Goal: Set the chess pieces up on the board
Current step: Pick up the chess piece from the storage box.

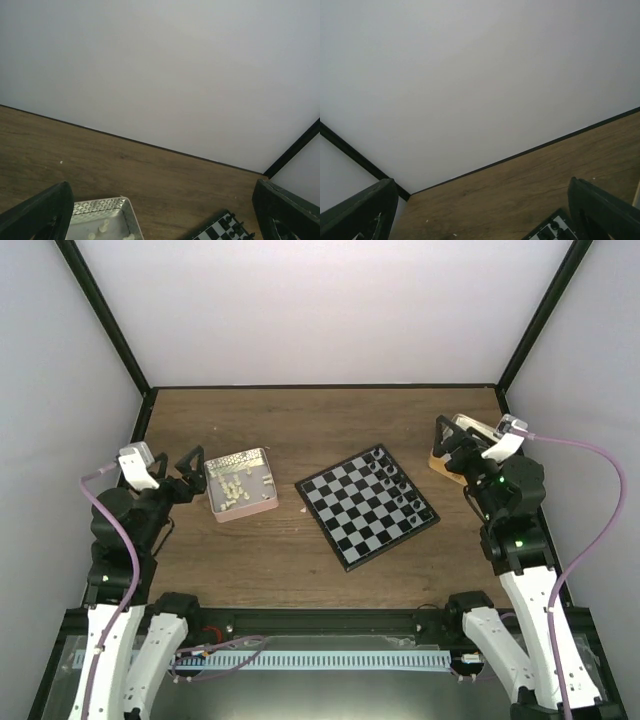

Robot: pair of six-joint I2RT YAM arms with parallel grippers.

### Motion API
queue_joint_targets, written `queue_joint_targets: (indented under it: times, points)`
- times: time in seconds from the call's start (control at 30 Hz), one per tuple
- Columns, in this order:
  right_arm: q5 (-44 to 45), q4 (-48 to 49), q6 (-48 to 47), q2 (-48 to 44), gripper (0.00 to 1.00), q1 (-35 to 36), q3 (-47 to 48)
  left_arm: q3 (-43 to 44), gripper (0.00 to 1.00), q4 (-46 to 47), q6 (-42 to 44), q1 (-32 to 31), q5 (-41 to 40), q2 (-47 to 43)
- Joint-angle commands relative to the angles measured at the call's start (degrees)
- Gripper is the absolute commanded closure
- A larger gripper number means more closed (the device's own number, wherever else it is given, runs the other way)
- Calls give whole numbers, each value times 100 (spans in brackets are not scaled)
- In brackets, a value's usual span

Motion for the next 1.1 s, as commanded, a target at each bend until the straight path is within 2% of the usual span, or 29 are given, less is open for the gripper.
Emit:
queue_joint_targets:
  times: [0.0, 0.13, 0.27, 0.4, 0.53, 0.57, 0.7, 1.07]
  points:
    - [-656, 562, 368, 58, 5, -181, -74, -147, 0, 461, -118, 95, 309, -37]
    - [-1015, 744, 496, 142, 2, -228, -184, -229, 0, 592, -202, 123, 776, 57]
    - [-1832, 835, 299, 329, 6, -251, -136, -428, 0, 1130, -278, 135, 1710, 62]
    - [-2384, 875, 141, 573, 8, -264, -111, -755, 0, 1644, -489, 141, 2136, 198]
    - [-2740, 984, 112, 745, 9, -272, -194, -751, 0, 1342, -539, 139, 2302, 824]
    - [-2836, 1009, 119, 794, 9, -267, -221, -722, 5, 1235, -534, 132, 2340, 1032]
    - [-2971, 1085, 138, 958, 13, -271, -369, -545, 20, 704, -612, 85, 1933, 1763]
    - [-2865, 857, 115, 1327, 36, -271, -482, 292, 43, -807, -500, 23, 607, 3698]
